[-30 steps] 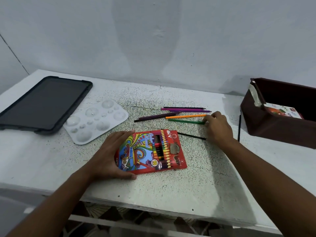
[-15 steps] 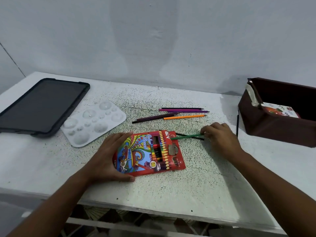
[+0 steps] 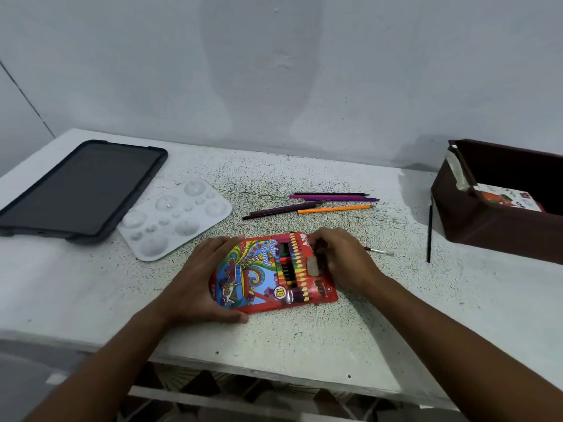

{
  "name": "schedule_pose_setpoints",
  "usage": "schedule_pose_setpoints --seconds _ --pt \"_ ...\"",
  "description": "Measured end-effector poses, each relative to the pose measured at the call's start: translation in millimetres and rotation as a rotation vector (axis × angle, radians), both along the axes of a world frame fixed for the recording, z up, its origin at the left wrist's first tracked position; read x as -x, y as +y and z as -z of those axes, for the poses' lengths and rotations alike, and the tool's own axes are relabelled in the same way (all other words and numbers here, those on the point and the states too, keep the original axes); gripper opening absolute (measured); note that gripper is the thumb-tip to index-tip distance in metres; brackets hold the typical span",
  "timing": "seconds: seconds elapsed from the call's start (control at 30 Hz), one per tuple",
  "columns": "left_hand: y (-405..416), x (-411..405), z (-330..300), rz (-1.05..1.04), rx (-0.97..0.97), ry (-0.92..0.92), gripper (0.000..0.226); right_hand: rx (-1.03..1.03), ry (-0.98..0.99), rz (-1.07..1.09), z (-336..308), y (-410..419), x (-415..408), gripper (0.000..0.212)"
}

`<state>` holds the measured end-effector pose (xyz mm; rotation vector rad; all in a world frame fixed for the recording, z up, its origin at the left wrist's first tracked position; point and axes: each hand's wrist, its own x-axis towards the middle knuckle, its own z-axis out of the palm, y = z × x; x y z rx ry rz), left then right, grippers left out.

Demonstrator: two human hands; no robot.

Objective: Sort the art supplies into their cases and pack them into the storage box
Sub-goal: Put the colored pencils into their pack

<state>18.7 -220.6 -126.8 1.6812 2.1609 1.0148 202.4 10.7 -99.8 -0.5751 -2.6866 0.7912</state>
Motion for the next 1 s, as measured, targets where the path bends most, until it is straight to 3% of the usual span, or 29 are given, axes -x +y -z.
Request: schedule_pose_setpoints --seconds 0.23,0.33,0.47,0.77,1.0 --pt "0.5 2.3 2.5 -0.001 0.002 0.003 0.118 0.109 -0.009 0.055 -0.5 24.4 5.8 0.025" --pt "0.5 2.2 2.5 0.001 -0.001 0.01 0.119 -0.114 -0.058 0.246 2.2 62.3 6.3 0.036" --pt "1.0 2.8 3.0 0.003 0.0 0.014 0.12 -0.288 -0.274 0.316 10.1 98.4 -1.1 0.047" --pt "0.8 4.3 5.8 -0.003 0.011 0.026 0.121 -0.311 -0.243 0.433 9.6 103.4 -13.2 0.018" --pt "0.7 2.7 4.5 -0.01 0.016 0.03 0.121 -0.316 -0.159 0.351 5.9 101.5 -36.1 0.011"
